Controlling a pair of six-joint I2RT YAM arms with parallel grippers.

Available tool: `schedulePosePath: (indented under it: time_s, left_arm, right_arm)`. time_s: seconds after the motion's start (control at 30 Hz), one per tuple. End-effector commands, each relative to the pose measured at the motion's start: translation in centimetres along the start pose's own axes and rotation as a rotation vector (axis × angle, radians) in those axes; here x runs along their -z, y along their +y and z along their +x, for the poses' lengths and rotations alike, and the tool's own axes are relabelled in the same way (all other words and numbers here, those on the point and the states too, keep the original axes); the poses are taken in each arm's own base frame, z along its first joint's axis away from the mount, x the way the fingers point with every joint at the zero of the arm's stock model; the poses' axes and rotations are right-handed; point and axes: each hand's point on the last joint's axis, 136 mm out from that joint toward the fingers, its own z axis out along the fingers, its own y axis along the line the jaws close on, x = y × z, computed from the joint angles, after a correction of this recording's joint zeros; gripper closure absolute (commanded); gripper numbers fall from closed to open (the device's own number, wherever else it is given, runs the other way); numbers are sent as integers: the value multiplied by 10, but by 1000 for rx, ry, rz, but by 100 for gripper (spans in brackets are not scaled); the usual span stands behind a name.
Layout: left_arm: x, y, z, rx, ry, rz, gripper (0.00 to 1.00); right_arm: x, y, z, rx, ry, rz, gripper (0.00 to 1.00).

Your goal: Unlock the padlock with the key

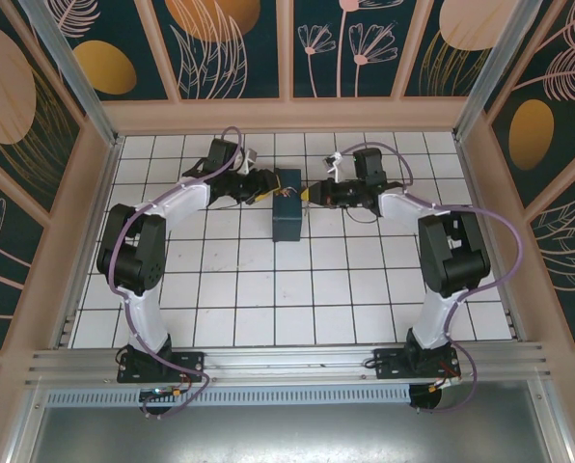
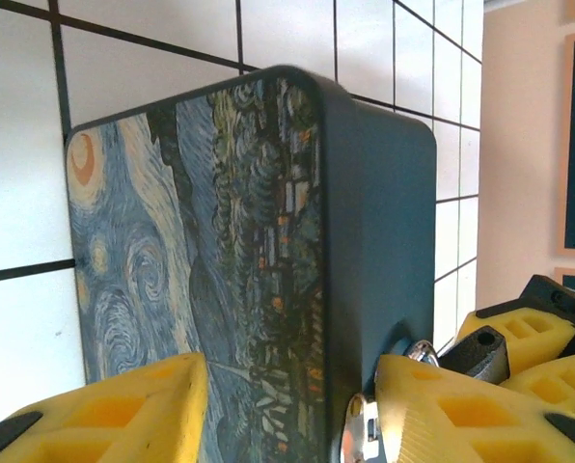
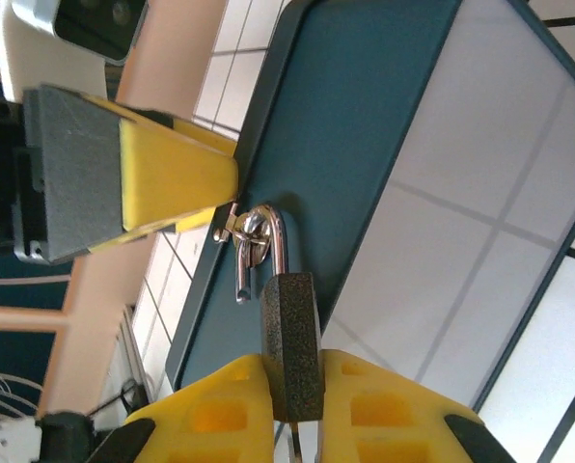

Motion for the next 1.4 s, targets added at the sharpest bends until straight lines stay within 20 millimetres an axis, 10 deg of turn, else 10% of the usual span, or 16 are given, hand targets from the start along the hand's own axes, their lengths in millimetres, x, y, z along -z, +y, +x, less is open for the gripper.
schedulePosePath:
  time_s: [0.0,1.0,1.37]
  left_arm:
    - [2,-14,5,7,1,62,52]
    - [-8,-26,37,-13,76,77,63]
    - [6,-49,14,-47,31,114,51]
  right_arm:
    - [10,20,-16,-4,-124,1,100]
    - [-18,13,-49,109,-303,576,100]
    - [83,-9,-54,9,-481,625,100]
